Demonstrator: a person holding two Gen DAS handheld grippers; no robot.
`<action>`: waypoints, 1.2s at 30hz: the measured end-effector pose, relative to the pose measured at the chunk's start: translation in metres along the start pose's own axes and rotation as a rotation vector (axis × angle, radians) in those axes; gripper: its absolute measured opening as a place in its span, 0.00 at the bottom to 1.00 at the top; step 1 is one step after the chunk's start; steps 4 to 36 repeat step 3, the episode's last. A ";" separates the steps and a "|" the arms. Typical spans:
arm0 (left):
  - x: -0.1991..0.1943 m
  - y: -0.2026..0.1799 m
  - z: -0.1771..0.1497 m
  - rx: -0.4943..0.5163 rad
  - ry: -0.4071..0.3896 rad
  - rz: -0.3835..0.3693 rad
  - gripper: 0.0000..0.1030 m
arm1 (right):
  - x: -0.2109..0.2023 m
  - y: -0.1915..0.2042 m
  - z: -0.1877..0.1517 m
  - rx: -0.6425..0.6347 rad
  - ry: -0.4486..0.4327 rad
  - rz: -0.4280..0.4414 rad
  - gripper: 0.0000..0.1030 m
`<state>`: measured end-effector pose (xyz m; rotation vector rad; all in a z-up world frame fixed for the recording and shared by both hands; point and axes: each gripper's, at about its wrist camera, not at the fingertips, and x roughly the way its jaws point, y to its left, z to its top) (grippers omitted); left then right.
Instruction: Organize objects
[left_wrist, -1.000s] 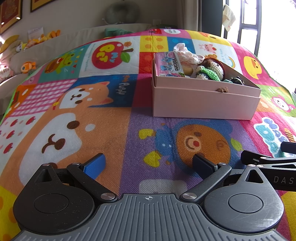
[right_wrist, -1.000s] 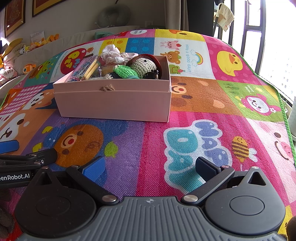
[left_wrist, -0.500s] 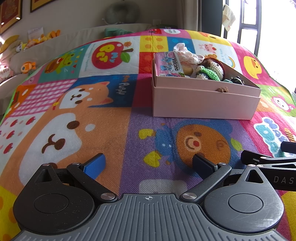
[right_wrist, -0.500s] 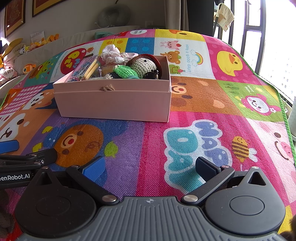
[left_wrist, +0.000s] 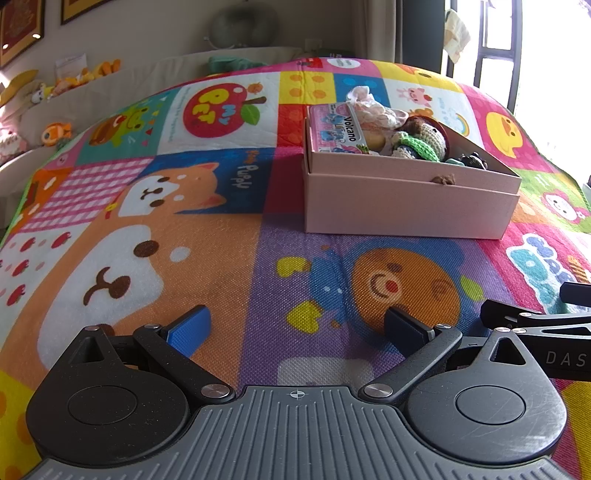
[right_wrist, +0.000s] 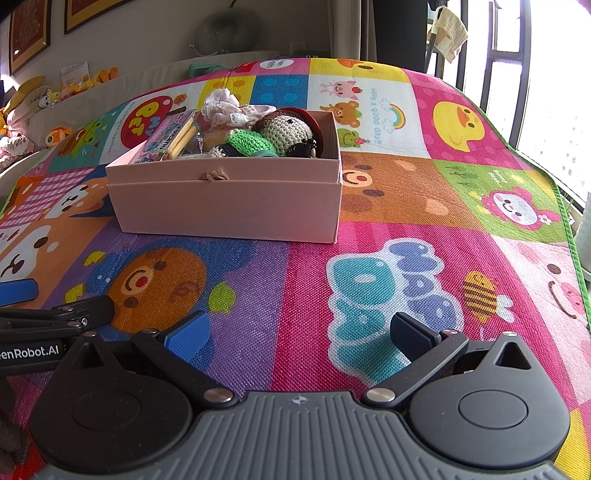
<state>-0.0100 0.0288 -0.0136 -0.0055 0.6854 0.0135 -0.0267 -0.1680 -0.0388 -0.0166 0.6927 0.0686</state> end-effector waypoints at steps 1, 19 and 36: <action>0.000 0.000 0.000 0.000 0.000 0.000 0.99 | 0.000 0.000 0.000 0.000 0.000 0.000 1.00; 0.000 0.000 0.000 0.000 0.001 0.000 0.99 | 0.000 0.000 0.000 0.000 0.000 0.000 1.00; 0.000 0.000 0.000 0.000 0.001 0.000 0.99 | 0.000 0.000 0.000 0.000 0.000 0.000 1.00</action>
